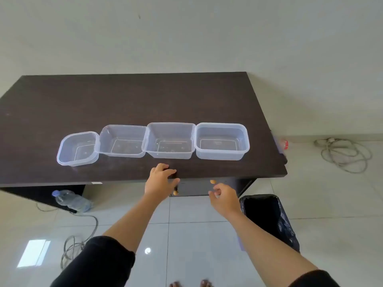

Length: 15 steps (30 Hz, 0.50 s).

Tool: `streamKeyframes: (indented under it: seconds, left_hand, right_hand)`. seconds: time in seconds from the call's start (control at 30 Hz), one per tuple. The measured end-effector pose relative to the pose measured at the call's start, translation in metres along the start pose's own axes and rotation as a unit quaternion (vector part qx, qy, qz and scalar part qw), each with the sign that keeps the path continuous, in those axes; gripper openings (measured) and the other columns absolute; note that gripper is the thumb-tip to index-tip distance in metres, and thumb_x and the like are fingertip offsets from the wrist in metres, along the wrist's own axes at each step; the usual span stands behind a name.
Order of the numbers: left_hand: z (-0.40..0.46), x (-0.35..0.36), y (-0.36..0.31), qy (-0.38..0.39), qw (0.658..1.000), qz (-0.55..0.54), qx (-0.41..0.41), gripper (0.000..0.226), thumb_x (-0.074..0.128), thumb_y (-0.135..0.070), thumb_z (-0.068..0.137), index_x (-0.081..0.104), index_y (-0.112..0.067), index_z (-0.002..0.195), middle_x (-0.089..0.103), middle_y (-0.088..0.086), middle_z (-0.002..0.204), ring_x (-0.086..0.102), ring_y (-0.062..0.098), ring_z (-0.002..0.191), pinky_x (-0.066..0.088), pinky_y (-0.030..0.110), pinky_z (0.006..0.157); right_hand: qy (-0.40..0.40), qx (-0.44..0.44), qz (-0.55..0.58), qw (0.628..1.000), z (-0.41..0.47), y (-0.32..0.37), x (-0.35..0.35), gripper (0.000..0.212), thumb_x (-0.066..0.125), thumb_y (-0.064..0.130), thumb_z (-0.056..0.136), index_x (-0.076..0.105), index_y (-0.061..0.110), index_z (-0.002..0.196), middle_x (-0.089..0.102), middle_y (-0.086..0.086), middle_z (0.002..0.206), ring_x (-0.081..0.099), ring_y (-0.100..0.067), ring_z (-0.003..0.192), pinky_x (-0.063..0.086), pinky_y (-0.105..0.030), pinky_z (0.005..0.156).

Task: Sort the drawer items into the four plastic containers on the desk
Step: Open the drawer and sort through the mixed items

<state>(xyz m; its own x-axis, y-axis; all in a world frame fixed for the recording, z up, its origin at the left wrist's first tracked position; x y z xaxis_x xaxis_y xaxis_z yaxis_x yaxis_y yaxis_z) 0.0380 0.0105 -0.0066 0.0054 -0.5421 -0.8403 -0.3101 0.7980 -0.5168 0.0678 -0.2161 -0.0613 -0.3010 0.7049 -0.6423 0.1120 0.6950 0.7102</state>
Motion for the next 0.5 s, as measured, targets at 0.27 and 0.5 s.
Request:
streamKeyframes:
  seconds: [0.27, 0.5]
  left_hand:
    - [-0.005, 0.017, 0.015, -0.143, 0.990, -0.013, -0.013, 0.027, 0.066, -0.039, 0.086, 0.069, -0.032, 0.112, 0.057, -0.012, 0.127, 0.045, 0.014, 0.121, 0.041, 0.027, 0.062]
    - [-0.004, 0.028, 0.021, -0.197, 0.980, 0.002, 0.029, 0.023, 0.072, -0.035, 0.082, 0.073, -0.029, 0.105, 0.063, -0.007, 0.118, 0.053, 0.021, 0.112, 0.043, 0.024, 0.054]
  right_hand:
    - [-0.141, 0.086, 0.156, 0.974, 0.024, -0.019, 0.041, 0.022, 0.066, 0.020, 0.085, 0.060, 0.019, 0.106, 0.061, -0.002, 0.106, 0.063, -0.021, 0.086, 0.040, -0.024, 0.064]
    - [-0.271, 0.129, 0.299, 0.906, 0.041, -0.023, 0.060, 0.020, 0.073, 0.017, 0.081, 0.057, 0.013, 0.093, 0.064, 0.000, 0.088, 0.061, -0.016, 0.069, 0.041, -0.003, 0.055]
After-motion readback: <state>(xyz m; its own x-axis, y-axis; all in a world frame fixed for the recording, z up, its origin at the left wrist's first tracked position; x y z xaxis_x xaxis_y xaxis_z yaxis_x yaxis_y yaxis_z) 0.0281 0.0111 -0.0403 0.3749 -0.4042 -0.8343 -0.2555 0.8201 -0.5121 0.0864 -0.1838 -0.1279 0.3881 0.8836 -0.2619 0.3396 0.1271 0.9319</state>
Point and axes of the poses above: each hand's wrist, its own z-axis towards the middle knuckle, its own x-axis out of the palm, y = z × x, the point moved 4 cm from there along z, towards the middle knuckle
